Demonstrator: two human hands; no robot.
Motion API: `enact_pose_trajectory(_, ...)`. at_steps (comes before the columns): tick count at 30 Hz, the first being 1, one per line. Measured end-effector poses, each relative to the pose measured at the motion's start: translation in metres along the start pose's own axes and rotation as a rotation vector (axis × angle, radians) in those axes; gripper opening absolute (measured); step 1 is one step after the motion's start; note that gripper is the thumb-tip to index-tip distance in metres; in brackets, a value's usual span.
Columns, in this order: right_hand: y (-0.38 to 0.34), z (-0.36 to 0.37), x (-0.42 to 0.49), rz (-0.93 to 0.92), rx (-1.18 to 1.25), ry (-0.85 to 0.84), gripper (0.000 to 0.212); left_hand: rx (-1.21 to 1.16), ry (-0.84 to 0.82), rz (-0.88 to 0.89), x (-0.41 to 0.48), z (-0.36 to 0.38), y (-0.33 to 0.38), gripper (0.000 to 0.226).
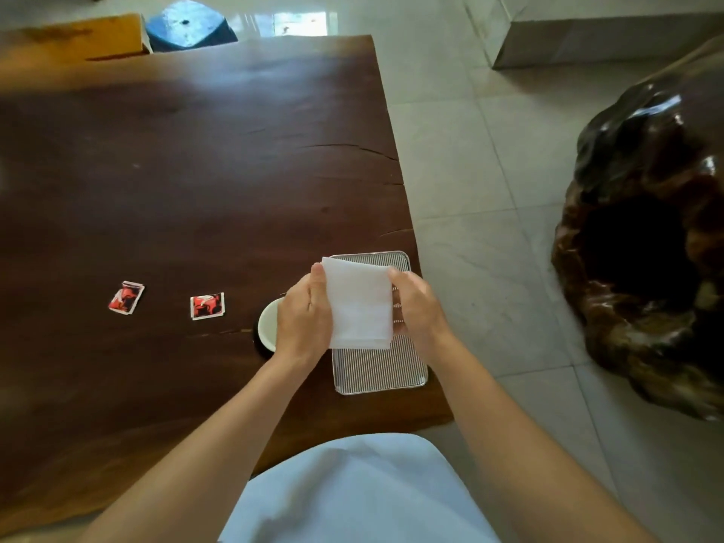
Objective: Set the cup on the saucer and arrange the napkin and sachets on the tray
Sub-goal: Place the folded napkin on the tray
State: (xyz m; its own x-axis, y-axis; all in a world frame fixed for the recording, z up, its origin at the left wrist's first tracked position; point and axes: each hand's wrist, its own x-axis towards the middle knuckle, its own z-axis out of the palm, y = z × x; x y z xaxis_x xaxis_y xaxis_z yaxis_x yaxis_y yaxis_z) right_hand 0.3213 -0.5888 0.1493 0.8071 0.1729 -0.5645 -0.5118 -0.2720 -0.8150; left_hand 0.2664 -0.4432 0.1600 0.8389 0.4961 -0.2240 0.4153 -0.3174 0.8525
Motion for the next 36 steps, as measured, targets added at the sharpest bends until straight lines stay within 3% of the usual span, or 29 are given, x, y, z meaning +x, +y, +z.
enact_pose_trajectory(4,-0.003,0.005,0.024,-0.046,-0.084,0.199,0.043,0.003,-0.071,-0.154,0.027,0.021,0.001,0.074)
enact_pose_trajectory(7,0.0,0.008,0.04,-0.071,-0.199,0.259,0.047,0.017,-0.098,-0.283,0.048,0.04,0.001,0.06)
enact_pose_trajectory(15,0.013,-0.005,0.09,-0.105,-0.346,0.159,0.046,-0.046,-0.07,-0.393,0.081,0.082,-0.026,0.051)
enact_pose_trajectory(19,0.025,-0.007,0.122,-0.103,-0.441,0.115,0.049,-0.101,0.03,-0.394,0.091,0.101,-0.038,0.04)
enact_pose_trajectory(25,0.043,0.005,0.167,-0.035,-0.458,0.15,0.044,-0.056,0.023,-0.478,0.121,0.116,-0.061,0.029)
enact_pose_trajectory(29,0.054,0.005,0.186,0.006,-0.488,0.156,0.019,0.076,-0.108,-0.491,0.14,0.118,-0.069,0.028)
enact_pose_trajectory(32,0.064,0.003,0.19,0.007,-0.511,0.144,0.017,0.133,-0.158,-0.46,0.14,0.12,-0.075,0.028)
enact_pose_trajectory(36,0.072,0.0,0.183,-0.058,-0.572,0.171,0.023,0.289,-0.173,-0.278,0.131,0.121,-0.075,0.035)
